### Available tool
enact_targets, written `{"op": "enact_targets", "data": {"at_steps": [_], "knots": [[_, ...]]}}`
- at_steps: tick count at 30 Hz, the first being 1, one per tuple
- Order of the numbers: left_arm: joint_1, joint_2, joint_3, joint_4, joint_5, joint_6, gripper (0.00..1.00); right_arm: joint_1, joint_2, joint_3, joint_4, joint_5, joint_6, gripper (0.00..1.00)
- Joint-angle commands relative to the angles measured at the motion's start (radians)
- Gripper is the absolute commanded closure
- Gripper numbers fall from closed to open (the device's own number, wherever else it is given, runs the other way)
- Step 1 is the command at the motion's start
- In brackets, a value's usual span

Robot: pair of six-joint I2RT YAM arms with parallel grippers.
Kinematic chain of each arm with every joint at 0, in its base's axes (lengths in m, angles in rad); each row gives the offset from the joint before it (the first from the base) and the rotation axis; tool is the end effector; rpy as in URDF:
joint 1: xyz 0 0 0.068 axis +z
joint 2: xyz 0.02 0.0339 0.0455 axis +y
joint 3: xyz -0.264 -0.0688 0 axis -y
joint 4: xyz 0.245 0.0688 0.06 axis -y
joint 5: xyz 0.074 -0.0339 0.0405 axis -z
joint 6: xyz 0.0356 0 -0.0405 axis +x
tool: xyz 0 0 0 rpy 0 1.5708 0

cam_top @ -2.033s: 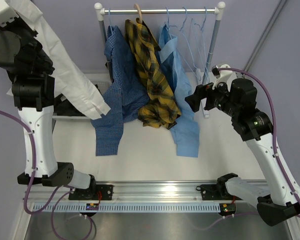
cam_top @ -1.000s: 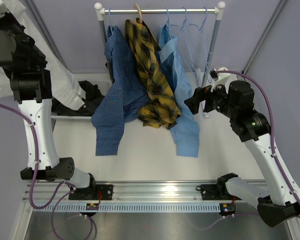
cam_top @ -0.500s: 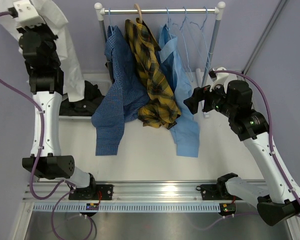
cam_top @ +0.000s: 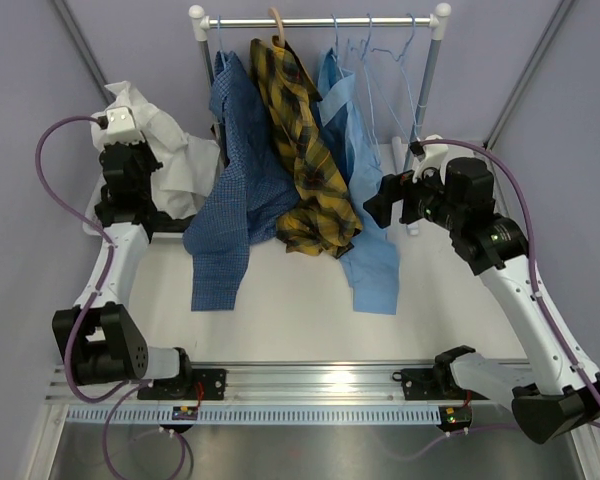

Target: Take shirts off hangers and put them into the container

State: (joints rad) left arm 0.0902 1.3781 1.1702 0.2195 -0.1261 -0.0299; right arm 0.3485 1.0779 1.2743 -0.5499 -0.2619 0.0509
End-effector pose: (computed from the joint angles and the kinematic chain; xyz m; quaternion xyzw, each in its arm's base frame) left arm 0.3291 0.0343 0.3820 -0.0868 0.6976 0.0657 0.7081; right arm 0.2087 0.0856 0.4152 -0.1944 0.7933 0.2174 0.5343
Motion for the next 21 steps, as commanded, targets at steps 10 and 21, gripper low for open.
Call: {"op": "enact_targets", "data": {"at_steps": [10, 21], "knots": [[0.103, -0.065, -0.196, 0.076, -0.250, -0.064, 1.00, -0.003, 0.019, -0.018, 0.064, -0.109, 0.046, 0.00], [0.203, 0.064, -0.095, -0.328, -0.268, -0.304, 1.00, -0.002, -0.016, -0.041, 0.041, -0.082, 0.038, 0.01]]}}
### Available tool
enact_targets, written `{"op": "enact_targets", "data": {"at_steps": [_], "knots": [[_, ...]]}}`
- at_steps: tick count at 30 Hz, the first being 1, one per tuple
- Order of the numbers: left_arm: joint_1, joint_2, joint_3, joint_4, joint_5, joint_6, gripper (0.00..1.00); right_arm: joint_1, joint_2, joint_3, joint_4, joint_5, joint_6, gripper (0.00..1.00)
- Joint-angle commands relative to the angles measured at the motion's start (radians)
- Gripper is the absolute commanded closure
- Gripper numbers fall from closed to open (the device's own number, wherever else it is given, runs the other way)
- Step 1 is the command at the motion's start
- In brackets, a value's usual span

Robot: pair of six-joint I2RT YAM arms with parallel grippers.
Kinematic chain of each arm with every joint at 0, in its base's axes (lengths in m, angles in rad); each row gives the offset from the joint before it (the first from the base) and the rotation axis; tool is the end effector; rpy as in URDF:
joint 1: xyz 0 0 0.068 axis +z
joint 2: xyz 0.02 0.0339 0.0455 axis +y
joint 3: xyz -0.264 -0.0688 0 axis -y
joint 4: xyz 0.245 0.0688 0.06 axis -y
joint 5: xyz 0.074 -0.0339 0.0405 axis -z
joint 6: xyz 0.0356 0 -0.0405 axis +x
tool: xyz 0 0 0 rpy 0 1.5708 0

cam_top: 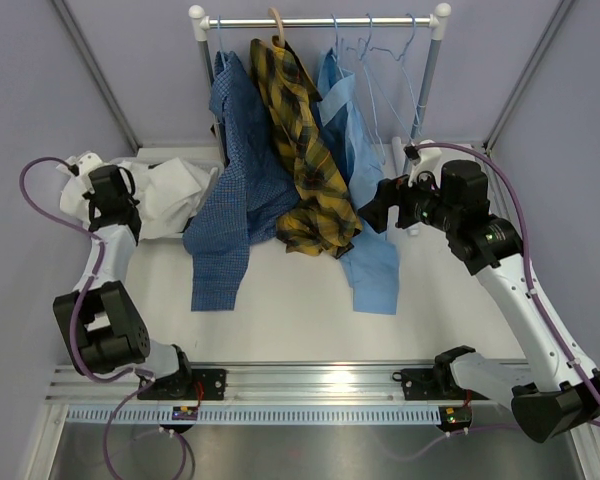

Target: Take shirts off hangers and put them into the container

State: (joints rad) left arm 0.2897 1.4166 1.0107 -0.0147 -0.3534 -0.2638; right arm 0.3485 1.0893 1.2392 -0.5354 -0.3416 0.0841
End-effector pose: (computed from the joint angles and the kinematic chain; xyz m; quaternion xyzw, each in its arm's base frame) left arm 0.3092 0.1050 0.2889 -0.3177 0.7685 0.1544 0.5335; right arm 0.2127 0.0900 0.4030 -0.2019 0.7977 0.2558 0.5073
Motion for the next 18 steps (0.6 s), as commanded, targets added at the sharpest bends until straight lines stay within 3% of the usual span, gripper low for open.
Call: {"op": "enact_targets", "data": {"at_steps": [1, 11, 18], "knots": [[0.003, 0.042, 0.071, -0.122, -0.035, -0.066, 1.00, -0.002, -0.029, -0.006, 0.028, -0.002, 0.008, 0.00], [0.003, 0.248, 0.223, -0.169, 0.135, 0.006, 1.00, -0.003, -0.035, -0.021, 0.002, -0.005, 0.014, 0.01], [-0.014, 0.358, 0.293, -0.215, 0.298, -0.041, 1.00, -0.002, -0.040, -0.029, -0.011, 0.007, 0.025, 0.01]]}}
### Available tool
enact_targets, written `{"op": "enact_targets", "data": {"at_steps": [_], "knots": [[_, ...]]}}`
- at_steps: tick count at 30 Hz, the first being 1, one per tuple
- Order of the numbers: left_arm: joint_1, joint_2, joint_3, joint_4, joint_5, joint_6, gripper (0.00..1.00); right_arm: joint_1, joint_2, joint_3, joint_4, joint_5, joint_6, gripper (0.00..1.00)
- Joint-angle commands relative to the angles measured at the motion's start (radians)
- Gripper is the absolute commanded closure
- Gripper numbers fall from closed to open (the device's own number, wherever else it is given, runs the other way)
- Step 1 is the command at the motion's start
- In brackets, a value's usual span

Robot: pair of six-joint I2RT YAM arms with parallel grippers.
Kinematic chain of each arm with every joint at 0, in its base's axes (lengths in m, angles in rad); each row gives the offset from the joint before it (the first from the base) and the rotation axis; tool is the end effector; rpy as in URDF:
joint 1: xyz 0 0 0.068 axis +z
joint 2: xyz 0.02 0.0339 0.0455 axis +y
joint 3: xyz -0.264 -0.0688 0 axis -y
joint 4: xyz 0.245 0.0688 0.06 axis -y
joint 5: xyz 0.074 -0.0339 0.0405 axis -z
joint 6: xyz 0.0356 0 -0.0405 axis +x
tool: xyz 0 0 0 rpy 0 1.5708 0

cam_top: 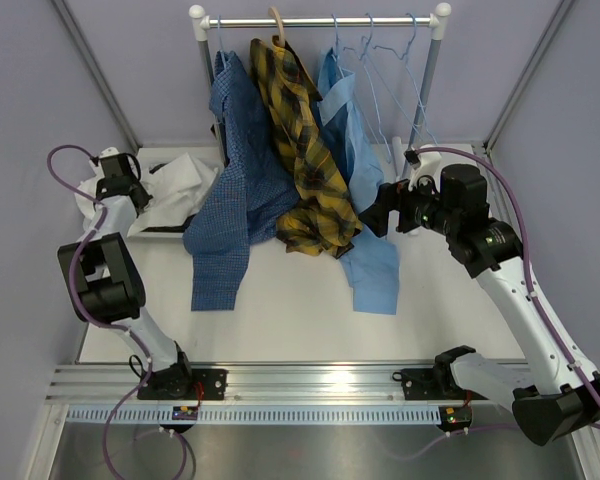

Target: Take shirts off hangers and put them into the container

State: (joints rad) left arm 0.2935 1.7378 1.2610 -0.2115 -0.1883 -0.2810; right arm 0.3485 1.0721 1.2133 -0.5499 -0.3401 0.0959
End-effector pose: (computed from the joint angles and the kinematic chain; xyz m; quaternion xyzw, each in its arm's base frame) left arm 0.3745 0.1201 0.2455 -0.2935 0.8520 0.0877 0.4246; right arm 0.2089 0.0885 0.3965 -0.1959 0.8056 0.2572 0.4965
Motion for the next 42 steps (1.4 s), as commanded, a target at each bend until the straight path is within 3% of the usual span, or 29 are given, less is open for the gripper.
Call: {"op": "enact_targets", "data": {"at_steps": [1, 7, 10, 15, 16, 17, 20, 23, 31, 36, 42], "knots": [[-0.025, 0.043, 0.046, -0.019, 0.138, -0.017, 1.00, -0.002, -0.021, -0.004, 0.004, 0.004, 0.013, 0.01], [-0.051, 0.100, 0.074, -0.106, 0.145, -0.044, 1.00, -0.002, -0.012, 0.006, -0.002, 0.012, 0.013, 0.01], [-0.051, 0.120, 0.083, -0.172, 0.121, -0.067, 0.92, -0.002, -0.014, 0.003, -0.004, 0.013, 0.015, 0.01], [-0.051, 0.082, 0.074, -0.190, 0.128, -0.070, 0.58, -0.003, -0.024, 0.005, -0.012, 0.009, 0.015, 0.00], [-0.051, 0.066, 0.081, -0.193, 0.130, -0.064, 0.50, -0.002, -0.029, 0.006, -0.013, 0.009, 0.015, 0.01], [-0.051, 0.046, 0.087, -0.200, 0.128, -0.061, 0.34, -0.002, -0.038, 0.006, -0.013, 0.009, 0.011, 0.01], [-0.051, -0.039, 0.136, -0.230, 0.121, -0.044, 0.11, -0.002, -0.055, 0.023, -0.025, 0.018, 0.001, 0.00], [-0.050, -0.122, 0.211, -0.281, 0.133, -0.029, 0.01, -0.002, -0.077, 0.040, -0.036, 0.026, -0.004, 0.01], [-0.050, -0.370, 0.337, -0.419, 0.181, -0.026, 0.01, -0.003, -0.119, 0.139, -0.084, 0.058, -0.019, 0.01], [-0.060, -0.585, 0.301, -0.427, 0.240, -0.041, 0.01, -0.002, -0.147, 0.224, -0.143, 0.220, -0.022, 0.00], [-0.269, -0.756, 0.368, -0.537, 0.121, 0.060, 0.01, -0.002, -0.193, 0.371, -0.199, 0.470, -0.056, 0.00]]}}
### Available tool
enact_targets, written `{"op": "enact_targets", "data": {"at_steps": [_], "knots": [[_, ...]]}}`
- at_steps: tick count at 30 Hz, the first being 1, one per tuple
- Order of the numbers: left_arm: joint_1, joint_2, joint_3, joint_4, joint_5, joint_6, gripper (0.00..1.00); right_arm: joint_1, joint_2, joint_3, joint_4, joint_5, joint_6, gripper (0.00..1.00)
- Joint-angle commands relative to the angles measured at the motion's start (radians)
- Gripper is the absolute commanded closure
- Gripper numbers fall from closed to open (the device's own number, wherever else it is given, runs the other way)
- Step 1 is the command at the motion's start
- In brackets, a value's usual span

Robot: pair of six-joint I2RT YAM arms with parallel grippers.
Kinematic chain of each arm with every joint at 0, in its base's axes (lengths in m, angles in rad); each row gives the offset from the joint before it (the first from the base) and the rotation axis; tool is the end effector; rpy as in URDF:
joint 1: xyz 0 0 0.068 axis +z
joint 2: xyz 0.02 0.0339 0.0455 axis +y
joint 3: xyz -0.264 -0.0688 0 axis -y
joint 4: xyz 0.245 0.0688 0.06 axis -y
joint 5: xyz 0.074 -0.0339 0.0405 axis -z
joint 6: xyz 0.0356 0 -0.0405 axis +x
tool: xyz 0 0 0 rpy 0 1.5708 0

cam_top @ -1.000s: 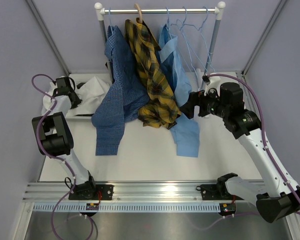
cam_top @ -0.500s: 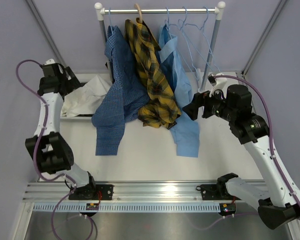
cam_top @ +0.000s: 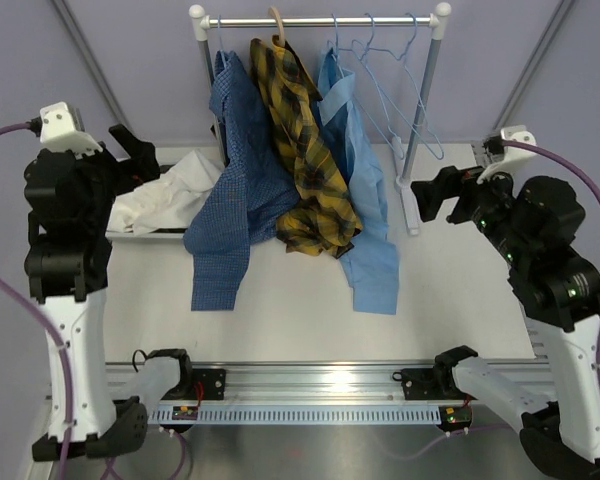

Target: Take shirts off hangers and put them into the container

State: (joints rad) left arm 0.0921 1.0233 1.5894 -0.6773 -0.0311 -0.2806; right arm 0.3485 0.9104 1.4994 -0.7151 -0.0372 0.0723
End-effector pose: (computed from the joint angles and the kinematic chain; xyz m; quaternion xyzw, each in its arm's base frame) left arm 0.1653 0.0164 0.5088 -0.1483 0.7304 -0.0512 0.6648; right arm 0.1284 0.0481 0.4942 -0.1154 0.7413 0.1517 0.6435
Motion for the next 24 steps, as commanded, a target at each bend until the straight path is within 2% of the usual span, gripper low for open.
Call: {"op": "enact_targets", "data": {"at_steps": [1, 6, 10, 24], "knots": [[-0.113, -0.064, 0.053, -0.083, -0.038, 0.058, 0.01, -0.003, -0.051, 0.096, -0.038, 0.216, -0.048, 0.01], [-0.207, -0.186, 0.075, -0.159, -0.052, 0.073, 0.01, -0.002, -0.131, 0.113, -0.011, 0.298, -0.100, 0.01], [-0.273, -0.284, 0.077, -0.211, -0.170, 0.101, 0.01, -0.002, -0.229, 0.081, 0.048, 0.327, -0.130, 0.00], [-0.382, -0.310, 0.078, -0.242, -0.300, 0.162, 0.01, -0.002, -0.294, 0.051, 0.072, 0.356, -0.144, 0.01]]}}
